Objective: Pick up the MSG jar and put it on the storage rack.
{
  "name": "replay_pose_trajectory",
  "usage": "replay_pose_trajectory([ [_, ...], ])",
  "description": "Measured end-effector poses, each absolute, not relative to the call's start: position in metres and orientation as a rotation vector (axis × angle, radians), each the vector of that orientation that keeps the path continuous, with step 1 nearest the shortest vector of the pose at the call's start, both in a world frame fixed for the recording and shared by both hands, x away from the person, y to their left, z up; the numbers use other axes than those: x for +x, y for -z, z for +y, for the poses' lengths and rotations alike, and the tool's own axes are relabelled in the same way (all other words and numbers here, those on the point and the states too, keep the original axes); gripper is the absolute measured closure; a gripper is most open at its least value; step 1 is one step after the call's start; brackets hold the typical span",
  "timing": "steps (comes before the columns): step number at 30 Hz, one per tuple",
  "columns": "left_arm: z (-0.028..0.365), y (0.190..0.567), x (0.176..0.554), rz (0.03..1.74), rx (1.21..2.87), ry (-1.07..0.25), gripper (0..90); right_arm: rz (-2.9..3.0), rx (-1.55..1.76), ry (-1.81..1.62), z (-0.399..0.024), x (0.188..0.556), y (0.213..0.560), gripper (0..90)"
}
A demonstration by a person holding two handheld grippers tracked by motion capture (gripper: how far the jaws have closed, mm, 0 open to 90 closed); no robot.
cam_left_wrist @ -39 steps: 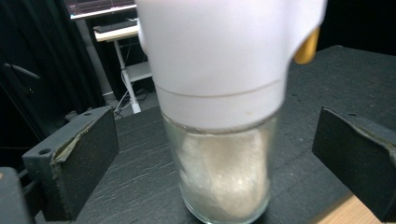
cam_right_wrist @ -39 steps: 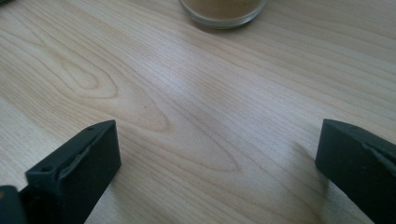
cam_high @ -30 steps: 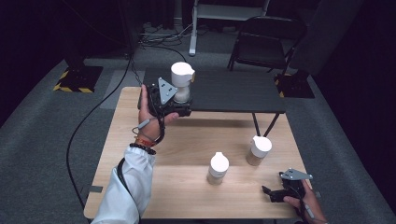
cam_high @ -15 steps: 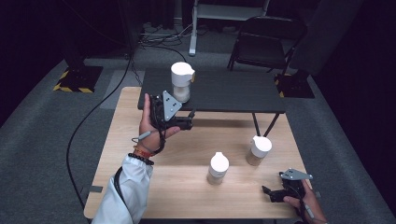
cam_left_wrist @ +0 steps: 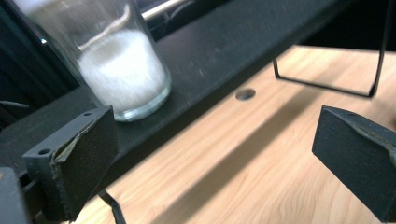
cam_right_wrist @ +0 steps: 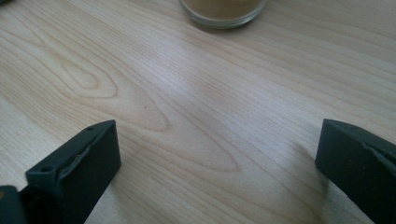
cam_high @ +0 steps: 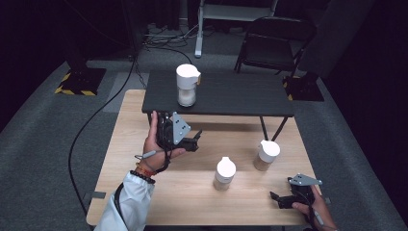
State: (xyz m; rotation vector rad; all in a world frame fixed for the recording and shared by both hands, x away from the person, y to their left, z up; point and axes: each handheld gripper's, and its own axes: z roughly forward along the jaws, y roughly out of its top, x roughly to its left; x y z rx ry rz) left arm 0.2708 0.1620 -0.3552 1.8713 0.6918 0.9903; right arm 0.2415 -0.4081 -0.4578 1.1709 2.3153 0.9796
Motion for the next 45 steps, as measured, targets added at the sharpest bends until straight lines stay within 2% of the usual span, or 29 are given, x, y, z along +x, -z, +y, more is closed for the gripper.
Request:
replay_pose_trajectory([
  [24, 0.175, 0.397, 0.253, 0.728, 2.054, -0.938, 0.4, 2.315, 1.172, -0.98, -0.408, 0.241, 0.458, 0.0],
  [45, 0.185, 0.434, 0.242, 0.806, 2.227, -0.816, 0.5, 2.313, 1.174, -0.978, -0.408, 0.241, 0.458, 0.0],
])
